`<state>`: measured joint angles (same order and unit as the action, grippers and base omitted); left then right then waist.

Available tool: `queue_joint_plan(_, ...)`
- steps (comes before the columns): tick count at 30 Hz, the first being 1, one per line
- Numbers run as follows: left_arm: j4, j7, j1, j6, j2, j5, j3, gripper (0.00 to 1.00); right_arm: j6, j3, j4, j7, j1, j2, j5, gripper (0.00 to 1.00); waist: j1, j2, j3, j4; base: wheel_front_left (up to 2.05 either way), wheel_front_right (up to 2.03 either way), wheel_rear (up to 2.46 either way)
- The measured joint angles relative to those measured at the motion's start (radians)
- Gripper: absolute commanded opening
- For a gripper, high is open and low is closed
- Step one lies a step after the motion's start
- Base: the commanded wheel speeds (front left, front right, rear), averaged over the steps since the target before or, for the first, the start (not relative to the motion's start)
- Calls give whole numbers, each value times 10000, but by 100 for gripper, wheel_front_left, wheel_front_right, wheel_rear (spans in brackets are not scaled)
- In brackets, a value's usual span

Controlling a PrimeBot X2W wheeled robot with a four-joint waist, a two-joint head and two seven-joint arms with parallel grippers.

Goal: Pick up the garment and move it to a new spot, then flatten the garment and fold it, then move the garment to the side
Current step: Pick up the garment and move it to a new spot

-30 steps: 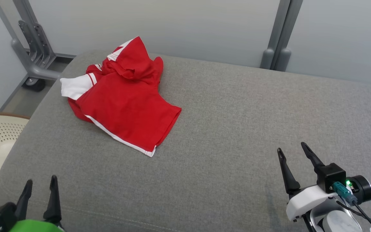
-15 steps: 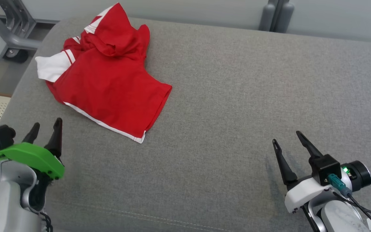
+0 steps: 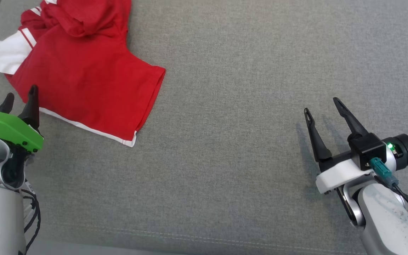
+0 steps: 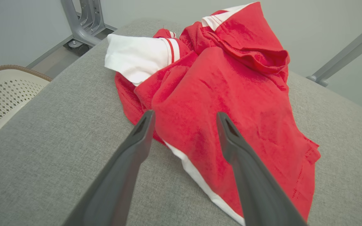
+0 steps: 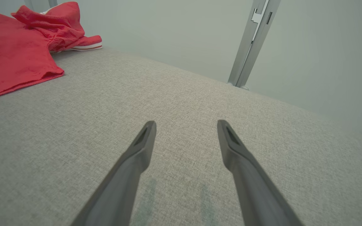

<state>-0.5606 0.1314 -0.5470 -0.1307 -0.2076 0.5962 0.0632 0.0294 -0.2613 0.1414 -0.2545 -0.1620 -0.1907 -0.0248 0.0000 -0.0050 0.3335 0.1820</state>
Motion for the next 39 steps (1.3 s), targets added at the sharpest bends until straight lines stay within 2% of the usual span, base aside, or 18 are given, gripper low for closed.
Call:
queue_joint_plan(7, -1091, 102, -285, 82, -88, -339, -167, 100, 157, 63, 13, 0, -205, 8, -19, 100, 0, 0, 664, -232, 0, 0, 0)
queue_joint_plan(8, -1181, 153, -309, 81, -105, -364, -188, 37, 165, 84, 13, 0, -214, 6, -19, 100, 0, 0, 722, -255, 0, 0, 0)
queue_joint_plan(9, -1258, 173, -358, 81, -90, -359, -186, 0, 167, 105, 13, 0, -227, 8, -19, 100, 0, 0, 773, -275, 0, 0, 0)
queue_joint_plan(17, -1384, -138, -1307, 69, 8, -305, -385, 0, 251, 244, 173, 0, -369, 25, 2, 100, 0, 0, 861, -285, 0, 0, 0)
queue_joint_plan(25, -777, -777, -2043, 63, -370, -767, -848, 0, 328, 259, 401, 0, -346, 201, 178, 100, 0, 0, 460, -198, 0, 0, 0)
queue_joint_plan(30, 155, -959, -2595, 61, -176, -941, -1802, 0, 328, 150, 545, 0, -331, 462, 288, 100, 0, 0, 56, -169, 0, 0, 0)
queue_joint_plan(34, 940, -811, -2686, 17, 244, -752, -3055, 0, 314, -54, 600, 0, -330, 782, 366, 100, 0, 0, -320, -245, 0, 0, 0)
queue_joint_plan(39, 1701, -489, -2675, 17, 355, -522, -4460, 0, 313, -105, 608, 0, -288, 976, 564, 100, 0, 0, -718, -598, 0, 0, 0)
